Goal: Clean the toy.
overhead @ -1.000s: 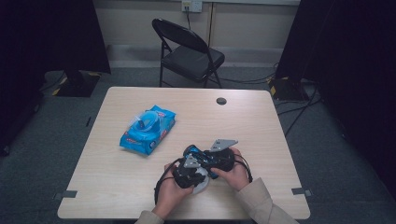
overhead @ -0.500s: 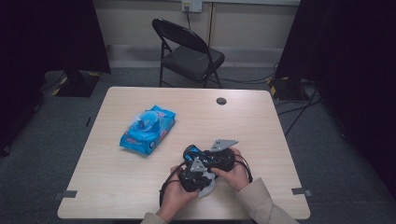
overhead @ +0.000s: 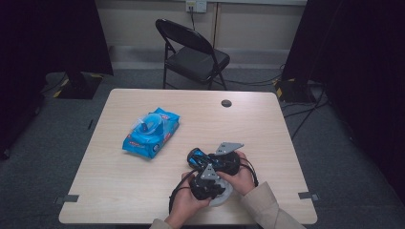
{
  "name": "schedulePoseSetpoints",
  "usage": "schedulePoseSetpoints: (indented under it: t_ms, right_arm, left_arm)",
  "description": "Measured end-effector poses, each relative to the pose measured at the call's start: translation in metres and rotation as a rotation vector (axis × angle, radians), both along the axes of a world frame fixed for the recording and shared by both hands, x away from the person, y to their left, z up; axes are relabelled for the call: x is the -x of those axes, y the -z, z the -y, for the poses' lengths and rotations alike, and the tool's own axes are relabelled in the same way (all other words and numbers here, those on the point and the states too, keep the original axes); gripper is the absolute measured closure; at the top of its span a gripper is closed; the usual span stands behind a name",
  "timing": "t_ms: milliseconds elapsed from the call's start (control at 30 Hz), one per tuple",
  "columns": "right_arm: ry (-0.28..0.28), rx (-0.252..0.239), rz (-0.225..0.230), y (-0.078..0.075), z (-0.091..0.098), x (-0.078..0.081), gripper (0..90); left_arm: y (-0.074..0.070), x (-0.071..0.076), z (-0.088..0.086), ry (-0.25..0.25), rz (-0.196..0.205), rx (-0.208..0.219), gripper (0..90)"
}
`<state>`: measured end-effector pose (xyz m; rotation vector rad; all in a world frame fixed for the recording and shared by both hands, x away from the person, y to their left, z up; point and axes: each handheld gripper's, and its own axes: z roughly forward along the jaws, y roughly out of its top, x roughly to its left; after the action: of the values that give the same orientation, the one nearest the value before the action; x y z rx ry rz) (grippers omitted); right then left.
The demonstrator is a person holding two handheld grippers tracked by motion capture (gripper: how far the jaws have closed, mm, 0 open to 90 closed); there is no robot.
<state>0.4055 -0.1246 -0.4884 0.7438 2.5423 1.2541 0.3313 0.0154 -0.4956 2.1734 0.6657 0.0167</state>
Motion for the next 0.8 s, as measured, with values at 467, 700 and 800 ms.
schedulePoseSetpoints:
  t_ms: [467, 700, 800]
  right_arm:
    - [0.001, -0.002, 0.000, 0.000, 0.000, 0.000, 47.5]
    - [0.002, -0.005, 0.000, 0.000, 0.000, 0.000, 47.4]
    - [0.003, -0.006, -0.001, 0.000, 0.000, 0.000, 47.4]
  left_arm:
    - [-0.016, 0.002, -0.028, -0.008, 0.027, 0.004, 85.3]
    - [-0.025, -0.003, -0.052, -0.057, 0.031, -0.003, 85.3]
    - [-0.030, -0.006, -0.063, -0.078, 0.047, 0.002, 85.3]
